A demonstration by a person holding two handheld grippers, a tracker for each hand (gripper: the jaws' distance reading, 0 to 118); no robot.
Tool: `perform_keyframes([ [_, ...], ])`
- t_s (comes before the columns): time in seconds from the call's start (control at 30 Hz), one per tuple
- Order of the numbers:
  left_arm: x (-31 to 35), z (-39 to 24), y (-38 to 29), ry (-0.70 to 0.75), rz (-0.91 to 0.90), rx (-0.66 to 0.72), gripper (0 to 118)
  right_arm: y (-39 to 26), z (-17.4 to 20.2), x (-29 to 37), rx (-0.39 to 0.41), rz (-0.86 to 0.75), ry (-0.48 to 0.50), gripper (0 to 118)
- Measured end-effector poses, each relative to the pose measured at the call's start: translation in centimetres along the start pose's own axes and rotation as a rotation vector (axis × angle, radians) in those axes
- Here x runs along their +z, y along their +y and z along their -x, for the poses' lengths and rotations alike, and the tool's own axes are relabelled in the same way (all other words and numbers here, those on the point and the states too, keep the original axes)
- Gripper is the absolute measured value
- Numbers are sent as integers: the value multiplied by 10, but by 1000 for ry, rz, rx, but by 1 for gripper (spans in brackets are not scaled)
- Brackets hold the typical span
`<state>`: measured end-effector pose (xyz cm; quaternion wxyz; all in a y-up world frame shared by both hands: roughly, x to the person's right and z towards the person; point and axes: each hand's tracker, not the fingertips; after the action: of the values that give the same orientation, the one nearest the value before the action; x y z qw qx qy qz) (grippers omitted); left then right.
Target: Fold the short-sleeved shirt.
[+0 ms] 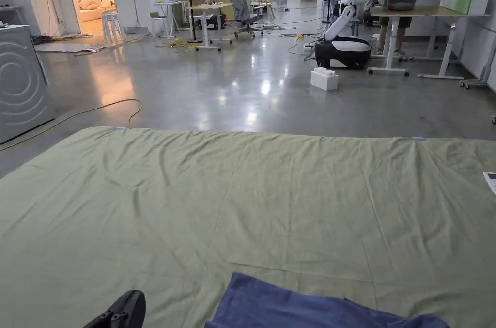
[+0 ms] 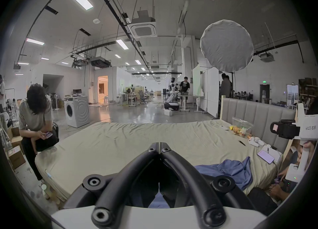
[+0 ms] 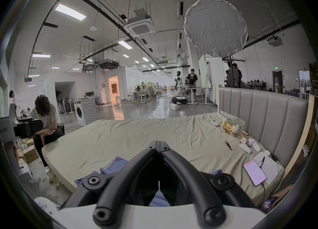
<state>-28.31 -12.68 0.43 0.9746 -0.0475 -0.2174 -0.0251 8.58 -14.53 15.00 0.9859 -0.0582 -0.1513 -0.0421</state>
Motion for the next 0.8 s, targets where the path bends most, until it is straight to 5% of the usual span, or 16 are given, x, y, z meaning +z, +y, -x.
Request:
perform_keyframes([
  [0.37,-14,-8,5,-47,58,-14,0,-6,2,-5,-6,23,17,0],
  [0.67,-125,-3,-34,-238,339,162,0,-27,-15,-22,-20,148,-16,0],
  [0.7,-147,-1,-42,-257,376,194,6,-30,-18,-24,-19,155,-18,0],
  [0.8,-203,2,-62,-296,361,213,62,-41,-27,-31,-44,203,-38,0],
])
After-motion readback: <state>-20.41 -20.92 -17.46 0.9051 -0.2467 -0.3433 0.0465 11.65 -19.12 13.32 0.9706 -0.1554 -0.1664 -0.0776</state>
